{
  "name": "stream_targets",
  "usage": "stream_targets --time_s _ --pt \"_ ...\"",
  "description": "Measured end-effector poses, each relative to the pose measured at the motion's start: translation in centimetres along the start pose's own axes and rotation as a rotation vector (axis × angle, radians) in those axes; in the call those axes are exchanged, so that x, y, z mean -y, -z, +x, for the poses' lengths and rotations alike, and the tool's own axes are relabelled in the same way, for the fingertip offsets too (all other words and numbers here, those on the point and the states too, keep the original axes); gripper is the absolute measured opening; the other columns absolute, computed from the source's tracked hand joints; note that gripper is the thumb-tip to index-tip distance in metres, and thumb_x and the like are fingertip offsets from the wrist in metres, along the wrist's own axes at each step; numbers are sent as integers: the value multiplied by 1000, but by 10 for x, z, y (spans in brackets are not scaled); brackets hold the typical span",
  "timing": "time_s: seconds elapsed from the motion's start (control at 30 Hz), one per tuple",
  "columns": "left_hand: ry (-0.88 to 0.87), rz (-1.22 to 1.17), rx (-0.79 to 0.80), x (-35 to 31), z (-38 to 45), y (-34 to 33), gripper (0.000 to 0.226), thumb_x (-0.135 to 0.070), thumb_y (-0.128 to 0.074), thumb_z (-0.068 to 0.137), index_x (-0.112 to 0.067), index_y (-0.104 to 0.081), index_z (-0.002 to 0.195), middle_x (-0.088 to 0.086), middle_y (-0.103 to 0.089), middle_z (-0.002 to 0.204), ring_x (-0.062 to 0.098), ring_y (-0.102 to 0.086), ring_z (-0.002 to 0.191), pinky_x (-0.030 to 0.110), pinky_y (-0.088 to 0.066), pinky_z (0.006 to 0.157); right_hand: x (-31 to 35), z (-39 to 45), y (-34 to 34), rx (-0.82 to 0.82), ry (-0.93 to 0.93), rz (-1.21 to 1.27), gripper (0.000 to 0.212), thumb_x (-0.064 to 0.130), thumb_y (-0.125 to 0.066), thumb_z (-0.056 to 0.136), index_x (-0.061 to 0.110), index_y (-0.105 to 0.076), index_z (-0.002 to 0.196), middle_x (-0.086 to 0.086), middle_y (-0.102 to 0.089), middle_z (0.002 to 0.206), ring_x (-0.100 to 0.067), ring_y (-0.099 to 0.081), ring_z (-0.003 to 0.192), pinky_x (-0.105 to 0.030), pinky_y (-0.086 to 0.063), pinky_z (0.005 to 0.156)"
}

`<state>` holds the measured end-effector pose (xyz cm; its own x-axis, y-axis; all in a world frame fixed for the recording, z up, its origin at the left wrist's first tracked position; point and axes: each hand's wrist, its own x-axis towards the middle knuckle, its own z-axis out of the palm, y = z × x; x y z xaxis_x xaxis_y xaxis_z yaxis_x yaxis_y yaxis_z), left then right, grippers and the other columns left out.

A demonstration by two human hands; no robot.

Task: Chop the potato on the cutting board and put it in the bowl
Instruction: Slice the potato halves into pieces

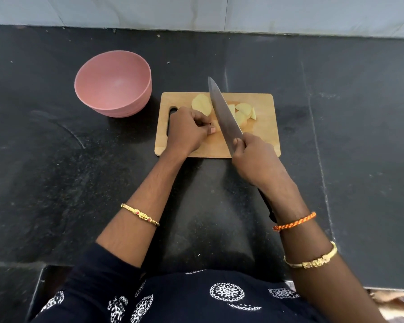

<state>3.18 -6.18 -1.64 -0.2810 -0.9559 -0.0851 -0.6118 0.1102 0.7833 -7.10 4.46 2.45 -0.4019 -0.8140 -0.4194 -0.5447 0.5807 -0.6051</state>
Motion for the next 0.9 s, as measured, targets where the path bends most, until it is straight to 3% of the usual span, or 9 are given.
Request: stream_targets --time_s 0.27,0.5,0.67,0.9 --pt "-3 -1 -6 0 2 0 26 -15 -78 74 -10 -73 99 1 -72 96 3 -61 83 16 -48 82 -2 4 -7 -4 29 -9 18 27 -35 101 17 -45 92 1 -48 75 -7 -43 62 -24 -30 50" --pt "-25 60 22 0 6 2 25 -14 -77 74 -11 -73 98 2 -73 97 5 -62 85 16 -46 83 -1 6 -11 -13 45 -45 19 29 -35 101 16 -46 94 -4 -52 83 -12 -47 64 -30 -36 64" --pt "-34 88 46 -2 9 3 24 -13 -76 76 -11 -73 99 2 -72 99 7 -63 88 20 -48 88 6 12 -14 -9 31 -65 26 29 -36 101 14 -53 114 -8 -58 96 -26 -59 87 -41 -51 80" --pt "-32 21 10 1 5 2 20 -10 -75 76 -10 -73 97 1 -72 94 4 -63 83 23 -52 88 11 12 -17 14 14 -85 23 26 -38 101 15 -50 117 -8 -58 99 -22 -58 87 -38 -50 76"
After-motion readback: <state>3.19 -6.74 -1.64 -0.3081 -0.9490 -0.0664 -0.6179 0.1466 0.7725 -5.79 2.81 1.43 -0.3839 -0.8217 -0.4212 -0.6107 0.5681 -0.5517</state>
